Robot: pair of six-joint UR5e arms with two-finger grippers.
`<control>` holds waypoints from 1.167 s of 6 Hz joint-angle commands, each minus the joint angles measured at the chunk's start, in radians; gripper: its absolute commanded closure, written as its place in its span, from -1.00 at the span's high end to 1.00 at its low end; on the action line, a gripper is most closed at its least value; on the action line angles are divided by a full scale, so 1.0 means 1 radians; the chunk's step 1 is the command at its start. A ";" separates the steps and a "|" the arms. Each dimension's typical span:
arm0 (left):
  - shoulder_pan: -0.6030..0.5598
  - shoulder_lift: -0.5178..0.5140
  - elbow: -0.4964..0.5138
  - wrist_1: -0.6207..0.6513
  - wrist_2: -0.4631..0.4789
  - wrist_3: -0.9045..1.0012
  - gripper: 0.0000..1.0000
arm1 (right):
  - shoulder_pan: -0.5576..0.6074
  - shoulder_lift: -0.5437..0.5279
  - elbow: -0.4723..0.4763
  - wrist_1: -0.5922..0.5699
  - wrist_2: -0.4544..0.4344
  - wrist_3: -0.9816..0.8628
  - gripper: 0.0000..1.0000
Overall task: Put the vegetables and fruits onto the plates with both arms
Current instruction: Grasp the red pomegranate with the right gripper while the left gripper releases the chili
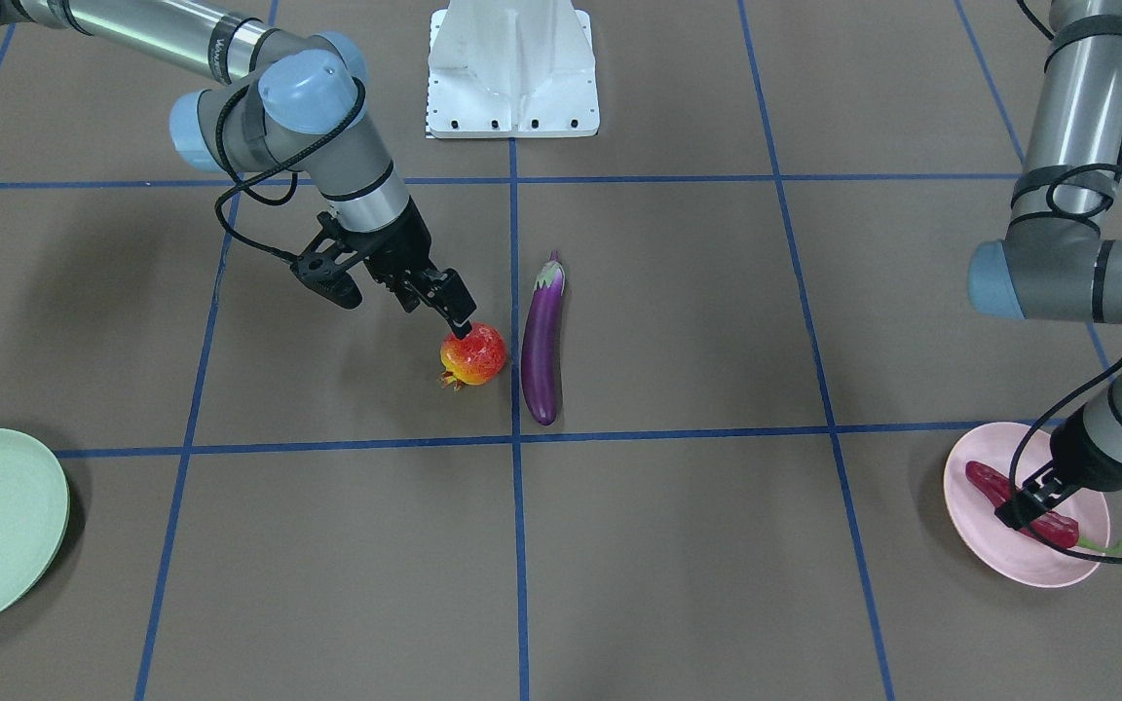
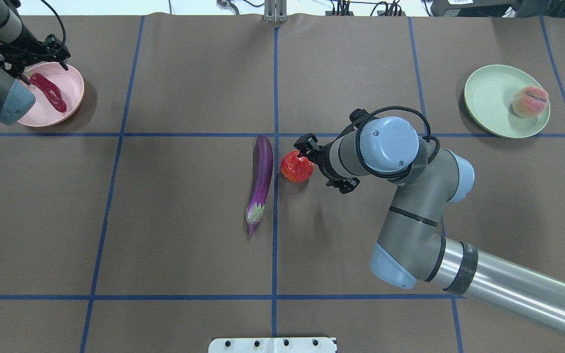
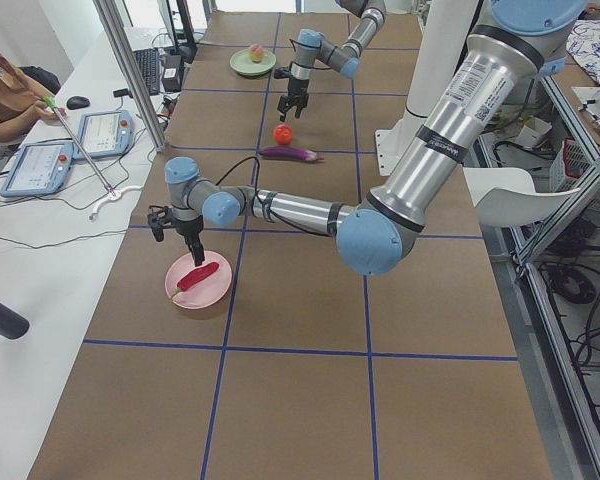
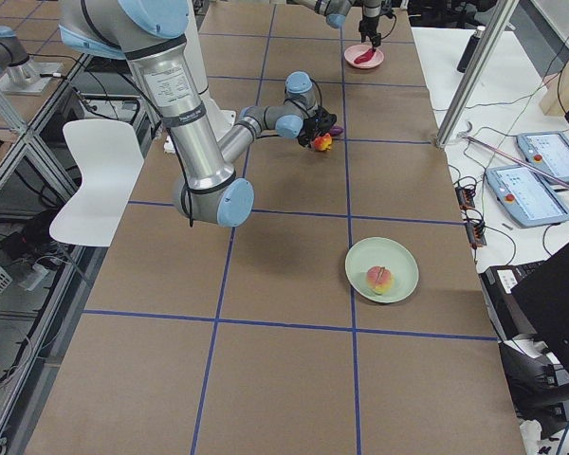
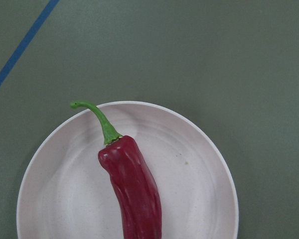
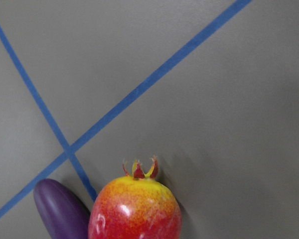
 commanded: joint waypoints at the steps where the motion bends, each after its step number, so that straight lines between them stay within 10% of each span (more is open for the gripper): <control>1: 0.001 0.006 -0.021 0.003 -0.015 -0.001 1.00 | -0.015 0.043 -0.053 0.002 -0.017 0.075 1.00; 7: 0.004 0.012 -0.051 0.001 -0.015 -0.044 1.00 | -0.019 0.070 -0.117 0.048 -0.063 0.096 0.99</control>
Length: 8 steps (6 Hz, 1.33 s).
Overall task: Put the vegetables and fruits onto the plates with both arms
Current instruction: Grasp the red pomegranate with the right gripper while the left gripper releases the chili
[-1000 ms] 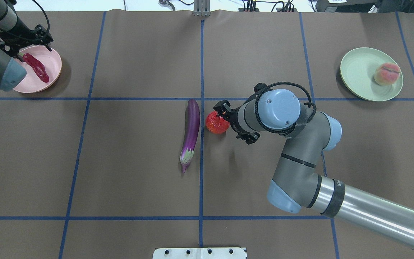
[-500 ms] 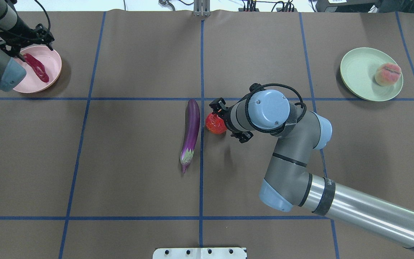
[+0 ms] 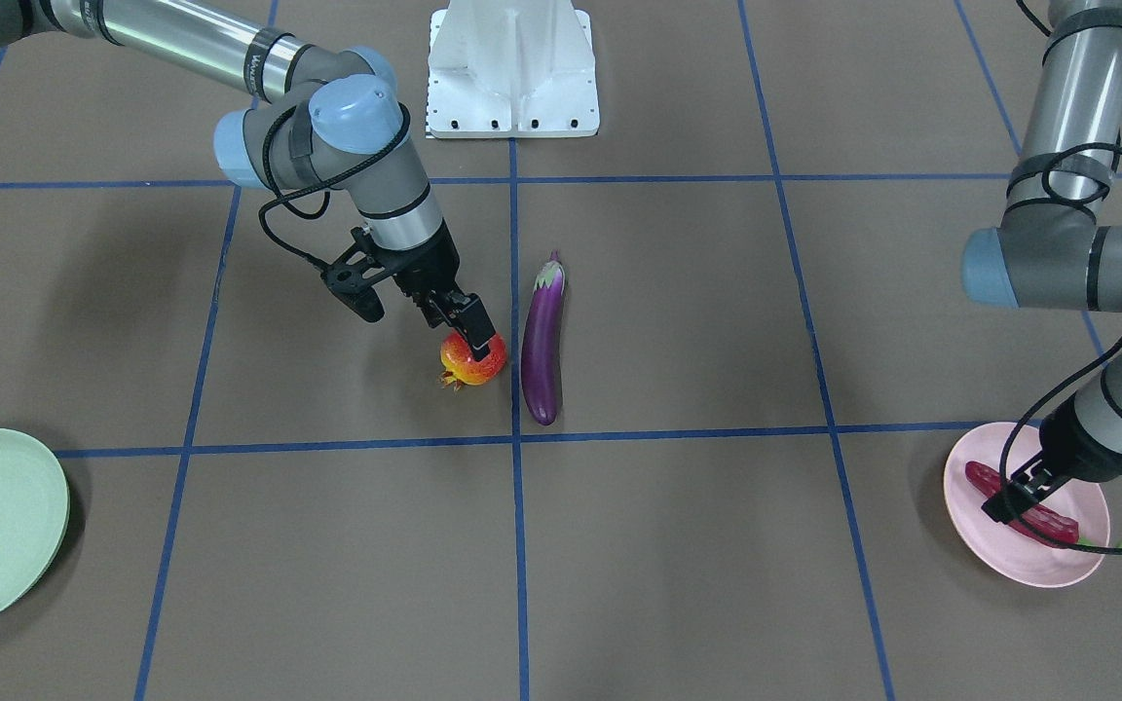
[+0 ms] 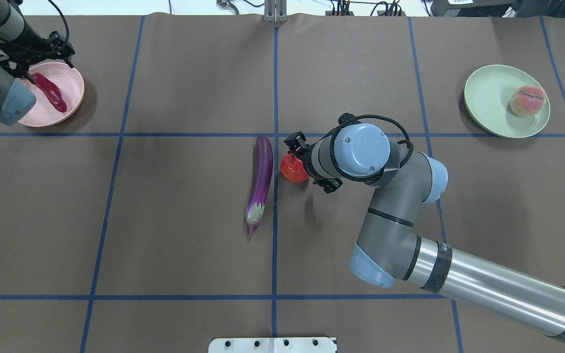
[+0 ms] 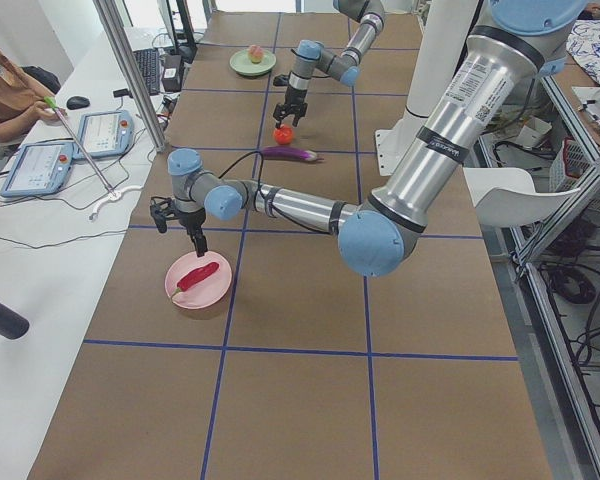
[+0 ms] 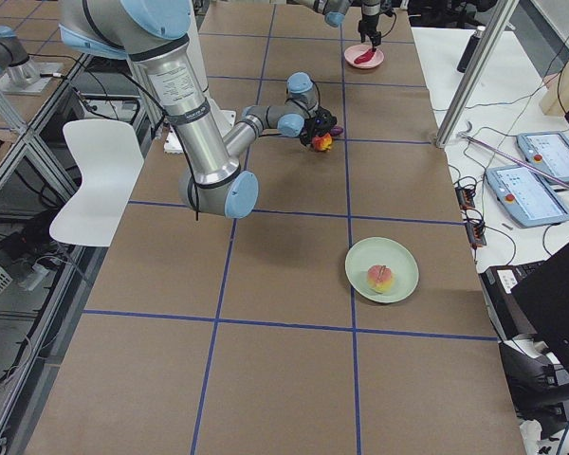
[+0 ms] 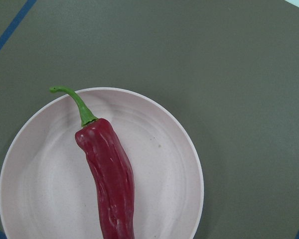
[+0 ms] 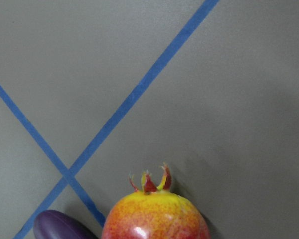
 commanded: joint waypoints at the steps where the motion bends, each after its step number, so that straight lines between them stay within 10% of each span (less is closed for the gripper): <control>1: 0.001 0.001 -0.007 0.000 -0.001 -0.003 1.00 | -0.001 0.008 -0.032 0.034 -0.001 0.000 0.99; 5: 0.114 -0.002 -0.202 0.000 -0.096 -0.247 1.00 | -0.007 0.011 -0.038 0.034 -0.001 0.000 0.69; 6: 0.178 -0.003 -0.299 0.000 -0.090 -0.358 1.00 | -0.007 0.013 -0.037 0.034 0.001 0.002 0.27; 7: 0.265 -0.005 -0.383 0.001 -0.076 -0.409 1.00 | 0.001 0.022 -0.035 0.034 0.005 0.000 -0.73; 8: 0.380 -0.015 -0.419 0.000 0.061 -0.410 1.00 | 0.046 0.022 -0.031 0.031 0.031 -0.012 -1.00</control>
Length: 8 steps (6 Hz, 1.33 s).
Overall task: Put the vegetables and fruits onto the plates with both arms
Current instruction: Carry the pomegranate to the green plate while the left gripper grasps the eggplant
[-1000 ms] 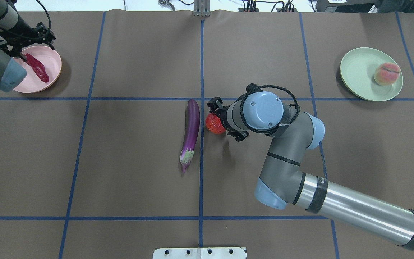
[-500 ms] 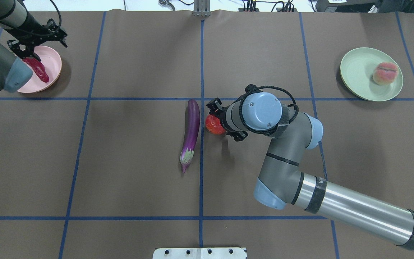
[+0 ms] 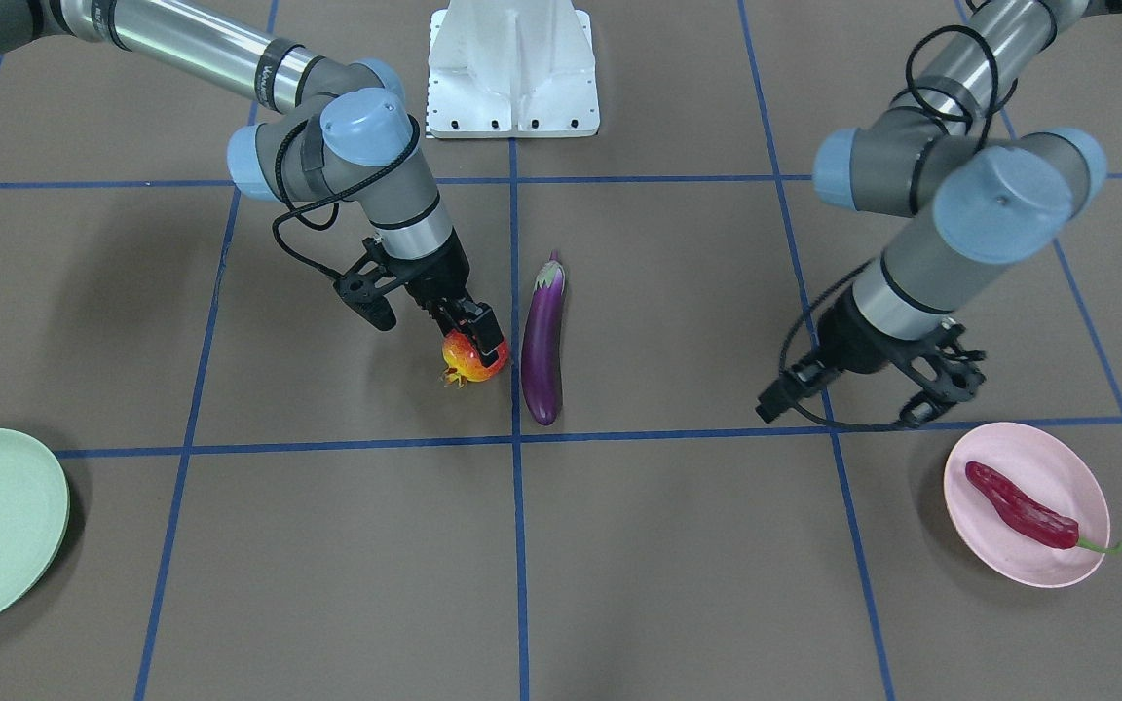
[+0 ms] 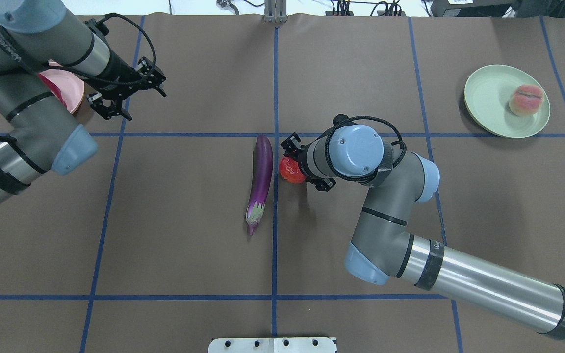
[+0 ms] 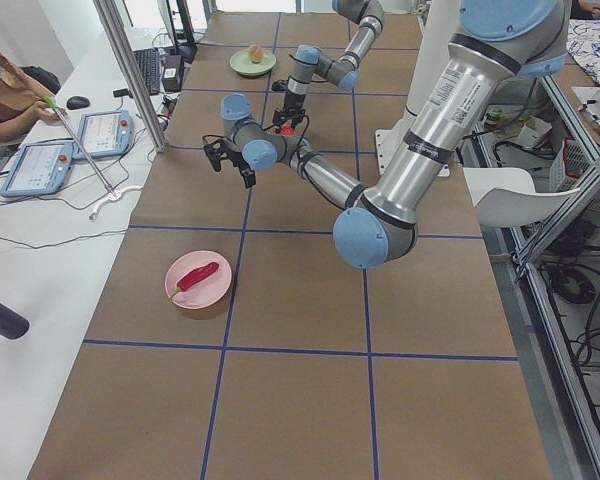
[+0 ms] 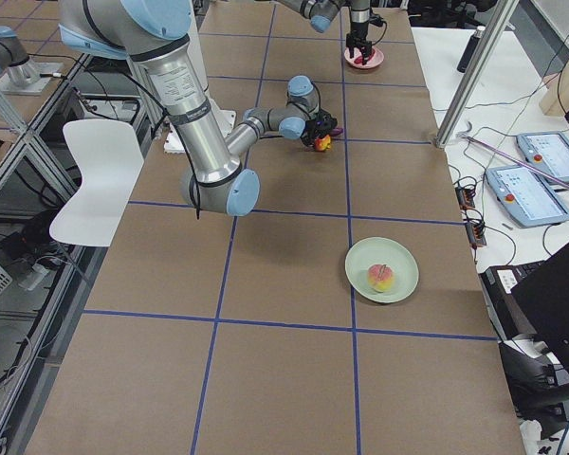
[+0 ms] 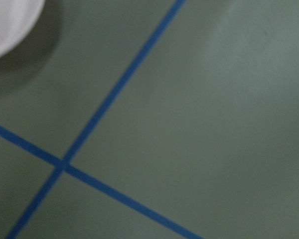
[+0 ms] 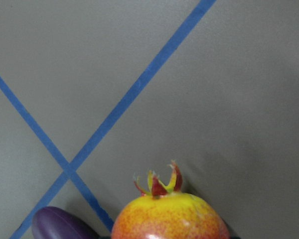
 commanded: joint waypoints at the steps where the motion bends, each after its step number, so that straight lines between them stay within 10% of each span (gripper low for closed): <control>1: 0.210 -0.029 -0.044 0.008 0.265 -0.020 0.99 | 0.115 -0.005 0.005 -0.011 0.125 -0.068 -1.00; 4: 0.306 -0.185 0.037 0.053 0.285 0.019 0.72 | 0.359 -0.111 0.002 -0.016 0.335 -0.385 -1.00; 5: 0.337 -0.201 0.074 0.061 0.353 0.045 1.00 | 0.434 -0.152 -0.003 -0.030 0.396 -0.517 -1.00; 8: 0.376 -0.274 0.151 0.064 0.418 0.222 0.97 | 0.583 -0.225 -0.142 -0.079 0.402 -1.001 -1.00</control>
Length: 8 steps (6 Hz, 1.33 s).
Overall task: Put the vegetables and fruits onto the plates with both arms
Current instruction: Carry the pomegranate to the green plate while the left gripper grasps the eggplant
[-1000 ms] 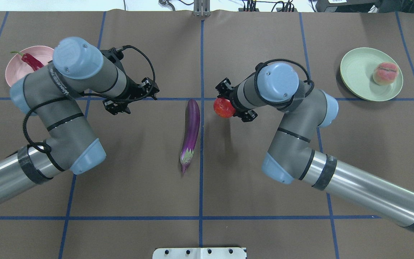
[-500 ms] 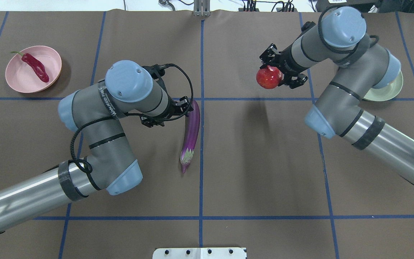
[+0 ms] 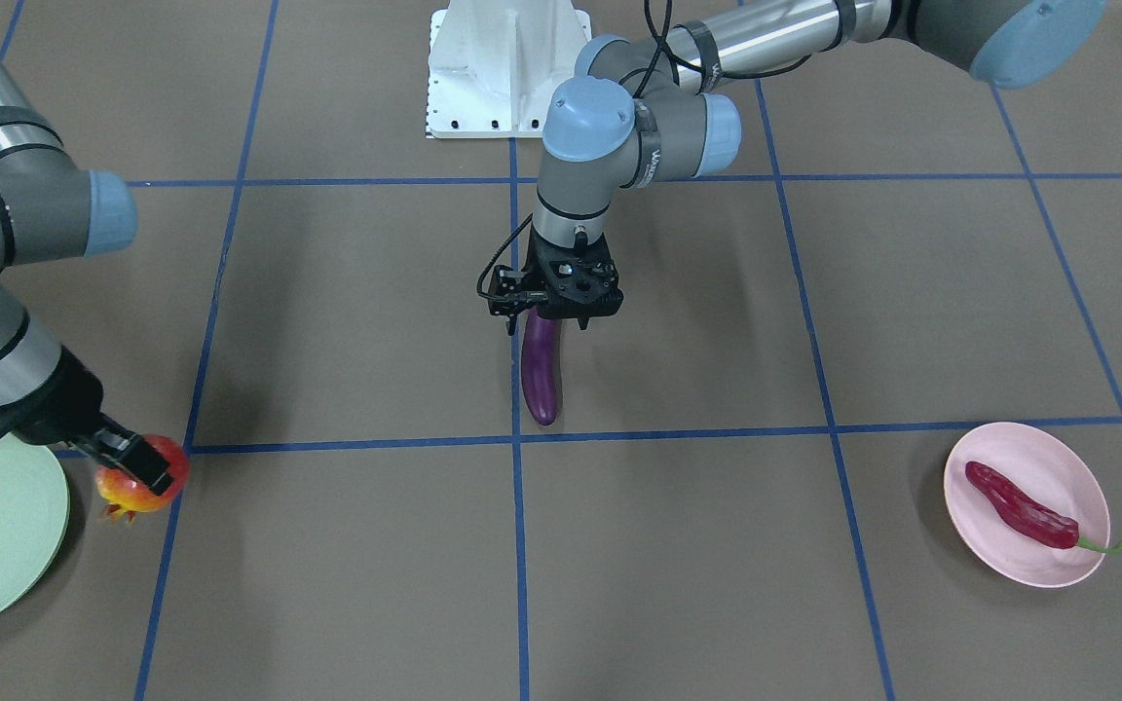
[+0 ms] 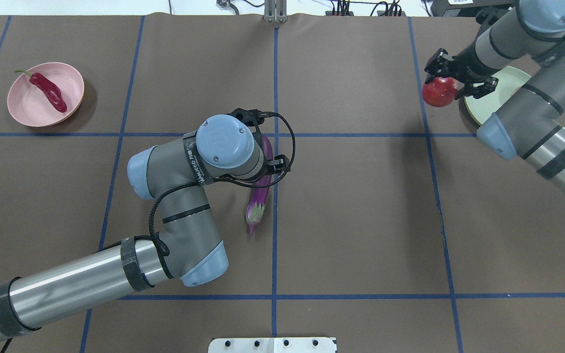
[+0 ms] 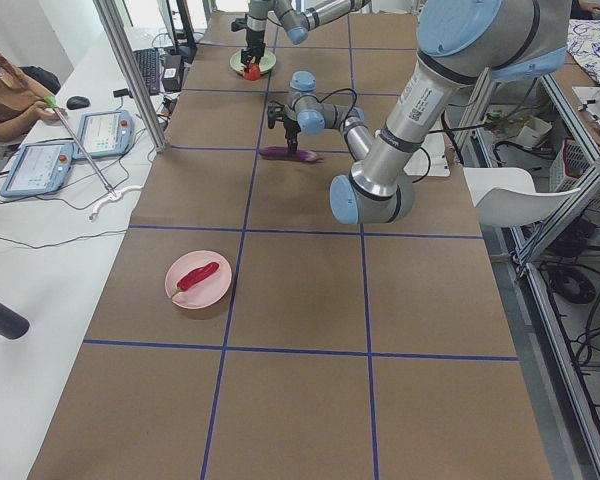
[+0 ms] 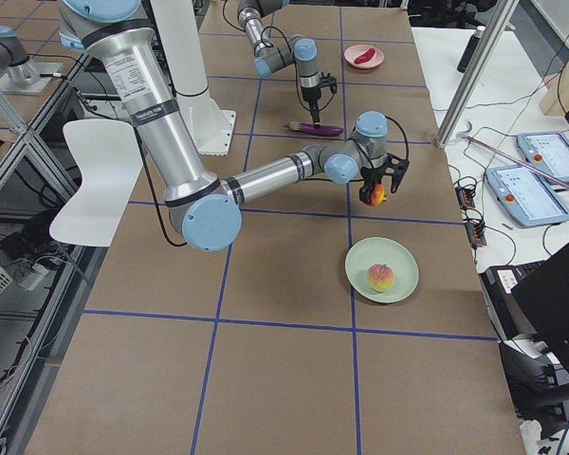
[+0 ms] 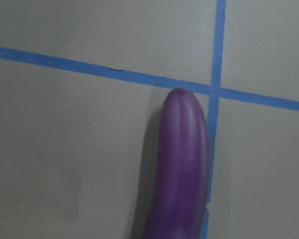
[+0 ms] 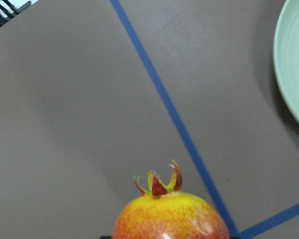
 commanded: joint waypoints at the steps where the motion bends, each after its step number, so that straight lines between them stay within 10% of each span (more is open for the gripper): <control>1: 0.003 -0.045 0.055 0.002 0.005 0.067 0.97 | 0.079 -0.020 -0.117 0.001 -0.004 -0.241 -1.00; 7: -0.007 -0.112 0.126 0.130 0.010 0.306 0.85 | 0.101 -0.040 -0.211 0.011 -0.007 -0.304 -0.60; 8: -0.007 -0.112 0.128 0.135 0.010 0.313 0.85 | 0.099 -0.049 -0.211 0.011 -0.007 -0.304 -0.27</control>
